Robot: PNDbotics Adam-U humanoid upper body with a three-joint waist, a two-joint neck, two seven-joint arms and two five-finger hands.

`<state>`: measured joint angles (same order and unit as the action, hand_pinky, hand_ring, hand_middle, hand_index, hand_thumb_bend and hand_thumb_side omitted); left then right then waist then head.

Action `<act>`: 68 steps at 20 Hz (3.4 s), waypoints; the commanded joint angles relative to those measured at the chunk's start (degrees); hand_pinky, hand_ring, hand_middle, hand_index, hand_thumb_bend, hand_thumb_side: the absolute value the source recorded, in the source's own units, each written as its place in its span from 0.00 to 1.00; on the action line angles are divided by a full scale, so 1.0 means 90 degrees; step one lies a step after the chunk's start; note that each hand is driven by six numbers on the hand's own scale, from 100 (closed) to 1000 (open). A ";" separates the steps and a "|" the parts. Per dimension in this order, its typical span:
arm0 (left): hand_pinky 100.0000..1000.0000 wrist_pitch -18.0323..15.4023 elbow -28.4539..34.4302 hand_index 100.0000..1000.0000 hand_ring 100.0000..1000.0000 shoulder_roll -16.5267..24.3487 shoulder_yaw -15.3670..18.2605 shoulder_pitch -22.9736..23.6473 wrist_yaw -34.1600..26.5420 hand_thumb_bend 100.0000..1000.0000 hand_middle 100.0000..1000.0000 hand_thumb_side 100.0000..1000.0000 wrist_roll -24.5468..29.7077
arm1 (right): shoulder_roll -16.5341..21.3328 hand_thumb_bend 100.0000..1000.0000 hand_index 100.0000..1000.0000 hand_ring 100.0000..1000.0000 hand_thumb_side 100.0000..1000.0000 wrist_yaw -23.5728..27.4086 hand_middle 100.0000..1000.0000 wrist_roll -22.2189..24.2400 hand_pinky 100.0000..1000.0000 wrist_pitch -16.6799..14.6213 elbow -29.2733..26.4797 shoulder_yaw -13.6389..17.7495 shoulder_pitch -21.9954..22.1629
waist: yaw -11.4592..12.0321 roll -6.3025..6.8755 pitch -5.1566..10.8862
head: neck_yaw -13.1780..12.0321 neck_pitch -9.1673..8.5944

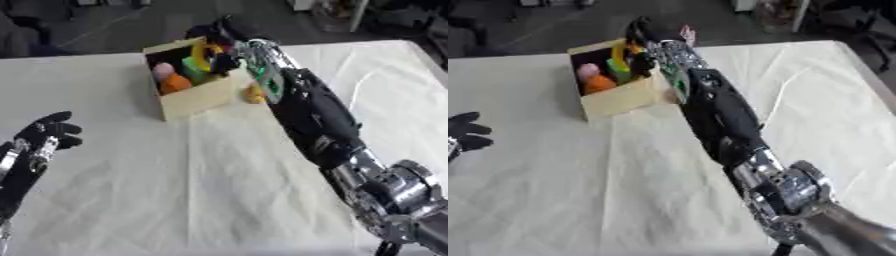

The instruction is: Pick up objects on the table and place them in the box.

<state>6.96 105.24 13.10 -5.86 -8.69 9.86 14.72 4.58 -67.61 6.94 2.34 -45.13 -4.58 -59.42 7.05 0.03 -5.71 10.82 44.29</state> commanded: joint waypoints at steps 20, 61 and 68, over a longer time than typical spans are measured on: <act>0.81 0.0014 0.0065 0.89 0.67 0.0106 0.0106 -0.0026 0.0062 0.00 0.65 0.83 -0.0095 | 0.1234 0.12 0.94 0.81 0.42 -0.0906 0.82 0.1277 0.84 -0.0914 0.0399 0.0000 0.0320 | -0.0228 -0.0064 0.0048 | -0.0230 -0.0020; 0.81 0.0024 0.0075 0.89 0.67 -0.0009 0.0001 -0.0136 0.0007 0.00 0.65 0.84 -0.0020 | -0.0188 0.00 0.36 0.43 0.00 -0.0853 0.29 -0.0619 0.72 -0.0145 -0.0498 0.0093 -0.0139 | 0.0106 0.0067 0.0009 | 0.0081 -0.0020; 0.81 0.0027 0.0079 0.89 0.67 -0.0036 -0.0021 -0.0164 -0.0012 0.00 0.65 0.84 0.0007 | -0.0480 0.19 0.84 0.57 0.42 -0.1331 0.57 -0.0846 0.74 0.0139 -0.0223 -0.0099 -0.0034 | 0.0210 0.0101 -0.0026 | 0.0164 -0.0020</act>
<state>7.23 105.22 12.56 -6.14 -9.19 9.95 14.68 0.09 -78.49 0.07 2.92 -46.55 -5.23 -58.50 8.89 -0.10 -5.72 12.08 44.29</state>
